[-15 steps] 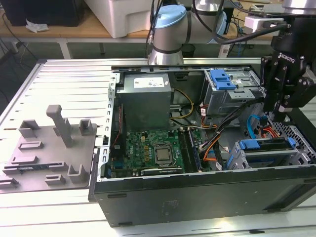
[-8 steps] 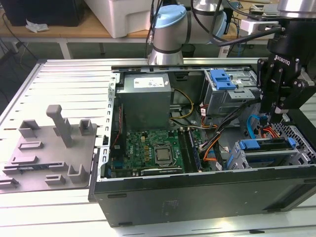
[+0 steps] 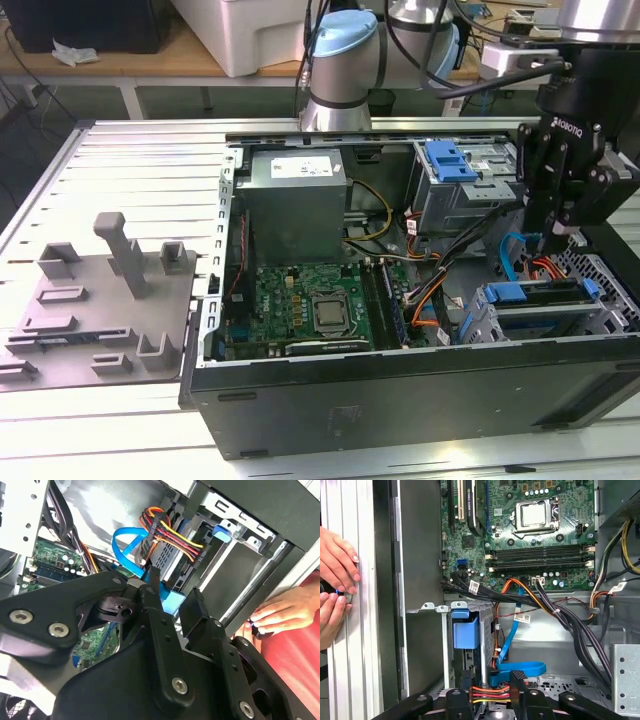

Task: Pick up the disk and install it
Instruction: 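Insert the second disk wire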

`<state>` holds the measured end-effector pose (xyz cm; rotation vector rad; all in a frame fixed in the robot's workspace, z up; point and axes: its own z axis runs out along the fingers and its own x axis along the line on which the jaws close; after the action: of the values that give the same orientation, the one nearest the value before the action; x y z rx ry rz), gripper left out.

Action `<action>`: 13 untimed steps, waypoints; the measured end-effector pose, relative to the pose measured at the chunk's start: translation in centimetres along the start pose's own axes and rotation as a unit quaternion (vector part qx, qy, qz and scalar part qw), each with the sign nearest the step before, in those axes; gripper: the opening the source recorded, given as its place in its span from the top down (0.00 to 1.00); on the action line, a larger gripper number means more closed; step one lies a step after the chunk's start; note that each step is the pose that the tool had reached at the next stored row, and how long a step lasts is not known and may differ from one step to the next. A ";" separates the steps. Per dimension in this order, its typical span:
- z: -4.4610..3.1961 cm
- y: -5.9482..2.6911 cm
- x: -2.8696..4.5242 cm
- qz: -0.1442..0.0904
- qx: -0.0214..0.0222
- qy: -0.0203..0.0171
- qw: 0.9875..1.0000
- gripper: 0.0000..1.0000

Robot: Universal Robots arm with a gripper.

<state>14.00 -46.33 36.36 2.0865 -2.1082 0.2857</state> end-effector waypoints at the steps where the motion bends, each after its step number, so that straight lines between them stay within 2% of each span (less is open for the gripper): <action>1: 0.04 0.00 0.06 0.000 0.000 0.000 1.000 0.56; 11: 0.66 0.02 0.02 0.000 0.000 0.000 1.000 0.58; 13: 0.82 0.03 -0.02 0.000 0.000 0.000 1.000 0.71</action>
<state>13.98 -46.52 35.56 2.0864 -2.1082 0.2857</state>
